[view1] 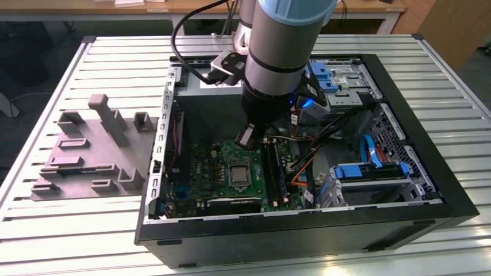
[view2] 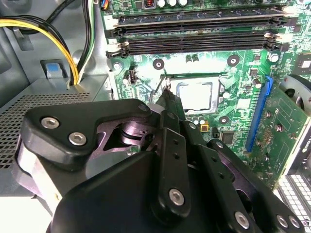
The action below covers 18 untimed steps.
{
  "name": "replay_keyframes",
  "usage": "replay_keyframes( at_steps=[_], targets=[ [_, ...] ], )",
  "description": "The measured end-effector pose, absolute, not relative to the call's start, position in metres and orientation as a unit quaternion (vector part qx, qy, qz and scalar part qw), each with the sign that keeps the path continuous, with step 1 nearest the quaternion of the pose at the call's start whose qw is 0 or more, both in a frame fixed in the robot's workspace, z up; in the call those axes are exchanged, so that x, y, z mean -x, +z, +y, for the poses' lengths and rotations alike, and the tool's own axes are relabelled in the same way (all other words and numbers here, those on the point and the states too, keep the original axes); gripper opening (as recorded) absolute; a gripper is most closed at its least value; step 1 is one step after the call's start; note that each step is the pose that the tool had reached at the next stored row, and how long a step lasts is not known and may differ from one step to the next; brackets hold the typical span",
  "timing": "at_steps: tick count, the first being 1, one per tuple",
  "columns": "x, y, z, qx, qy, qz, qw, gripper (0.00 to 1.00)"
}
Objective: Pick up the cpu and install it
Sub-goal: 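Close the cpu cover, then install the first cpu locking lever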
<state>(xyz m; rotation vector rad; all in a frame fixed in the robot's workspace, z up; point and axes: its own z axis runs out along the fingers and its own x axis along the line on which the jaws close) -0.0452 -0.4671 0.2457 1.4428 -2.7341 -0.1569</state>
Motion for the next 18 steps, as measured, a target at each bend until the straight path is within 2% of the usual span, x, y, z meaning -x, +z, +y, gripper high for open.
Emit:
replay_keyframes(
  at_steps=[18],
  targets=[
    [0.0452, 0.2484, -0.4689, -0.466, -0.050, -0.883, 0.023, 0.11]
  ],
)
